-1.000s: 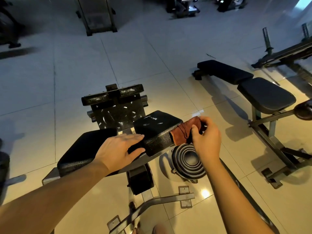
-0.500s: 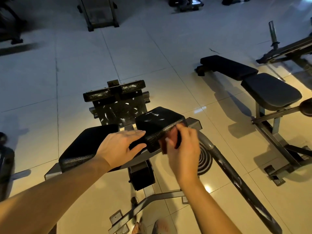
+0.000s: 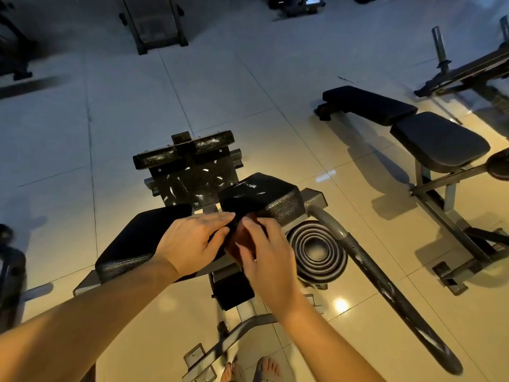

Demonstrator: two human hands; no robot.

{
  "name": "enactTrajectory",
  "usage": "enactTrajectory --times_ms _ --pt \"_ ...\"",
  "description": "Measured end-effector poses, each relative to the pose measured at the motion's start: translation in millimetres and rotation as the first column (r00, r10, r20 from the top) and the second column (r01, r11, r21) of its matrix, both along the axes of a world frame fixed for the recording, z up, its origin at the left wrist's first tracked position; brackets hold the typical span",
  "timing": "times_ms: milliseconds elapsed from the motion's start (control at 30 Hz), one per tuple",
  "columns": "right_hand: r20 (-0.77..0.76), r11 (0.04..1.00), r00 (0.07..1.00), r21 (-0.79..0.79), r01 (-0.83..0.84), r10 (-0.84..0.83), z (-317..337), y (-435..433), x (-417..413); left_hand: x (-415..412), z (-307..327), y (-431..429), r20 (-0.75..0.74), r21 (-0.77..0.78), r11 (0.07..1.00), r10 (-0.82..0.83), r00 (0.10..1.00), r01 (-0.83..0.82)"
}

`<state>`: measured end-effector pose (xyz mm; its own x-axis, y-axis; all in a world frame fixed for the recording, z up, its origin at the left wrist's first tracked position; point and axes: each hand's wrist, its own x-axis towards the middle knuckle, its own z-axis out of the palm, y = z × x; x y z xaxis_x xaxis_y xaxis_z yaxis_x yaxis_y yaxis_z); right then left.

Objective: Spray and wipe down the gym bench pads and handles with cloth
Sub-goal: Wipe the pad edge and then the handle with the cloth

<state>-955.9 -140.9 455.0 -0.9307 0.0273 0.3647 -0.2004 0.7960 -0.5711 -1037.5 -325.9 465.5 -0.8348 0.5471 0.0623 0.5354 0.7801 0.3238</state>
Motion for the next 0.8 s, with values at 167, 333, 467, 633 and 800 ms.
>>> enactTrajectory --times_ms 167,333,467,633,800 --pt "0.061 0.913 0.950 -0.264 0.311 -0.306 19.9 70.1 -42.8 -0.7 3.1 2.5 0.024 0.001 1.000 0.009 1.000 -0.009" --pt "0.049 0.949 0.971 -0.203 0.240 -0.235 8.2 9.2 -19.2 -1.5 3.6 0.2 0.069 0.014 0.999 0.037 0.997 -0.038" --pt "0.034 0.998 0.999 0.058 -0.032 0.030 9.2 -9.1 -12.1 -2.4 3.3 -1.6 0.138 0.061 0.990 0.121 0.983 -0.131" --pt "0.063 0.979 0.978 -0.047 0.200 -0.197 32.1 65.4 -46.7 -1.5 7.0 -2.9 0.156 0.082 0.992 0.079 0.985 -0.093" --pt "0.146 0.845 0.881 -0.248 0.474 -0.451 42.3 92.1 -59.0 -4.5 -1.9 -4.8 0.153 0.122 0.987 0.088 0.984 -0.108"
